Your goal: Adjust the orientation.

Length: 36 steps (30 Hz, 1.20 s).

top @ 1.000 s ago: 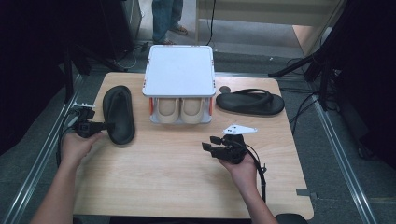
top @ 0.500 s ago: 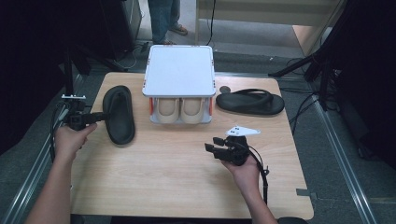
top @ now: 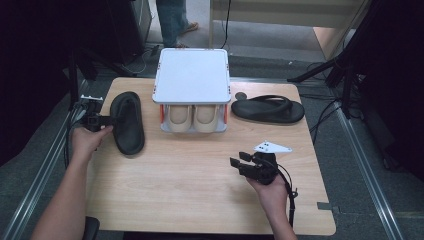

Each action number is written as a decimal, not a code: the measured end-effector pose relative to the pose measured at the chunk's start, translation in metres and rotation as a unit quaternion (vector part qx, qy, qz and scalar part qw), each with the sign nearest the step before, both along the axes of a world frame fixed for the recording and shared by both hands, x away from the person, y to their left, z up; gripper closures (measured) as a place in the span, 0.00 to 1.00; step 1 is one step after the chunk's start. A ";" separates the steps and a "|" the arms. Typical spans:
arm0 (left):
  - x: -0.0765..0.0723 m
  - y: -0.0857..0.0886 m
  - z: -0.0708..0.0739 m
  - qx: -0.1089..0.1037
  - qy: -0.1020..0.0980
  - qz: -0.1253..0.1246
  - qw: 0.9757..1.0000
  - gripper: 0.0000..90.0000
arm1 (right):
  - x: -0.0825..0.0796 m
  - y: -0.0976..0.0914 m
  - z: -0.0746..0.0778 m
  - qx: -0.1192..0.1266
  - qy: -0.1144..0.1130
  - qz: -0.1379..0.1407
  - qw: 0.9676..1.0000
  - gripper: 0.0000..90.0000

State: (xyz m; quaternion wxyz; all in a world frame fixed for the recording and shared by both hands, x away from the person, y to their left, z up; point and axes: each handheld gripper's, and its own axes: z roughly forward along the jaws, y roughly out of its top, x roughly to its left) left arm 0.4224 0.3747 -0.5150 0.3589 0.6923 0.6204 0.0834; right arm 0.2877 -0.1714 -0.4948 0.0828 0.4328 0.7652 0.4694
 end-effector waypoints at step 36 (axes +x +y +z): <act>-0.002 0.003 0.018 -0.033 0.001 0.034 0.999 0.78 | -0.001 -0.010 0.000 -0.001 -0.002 -0.017 1.000 0.59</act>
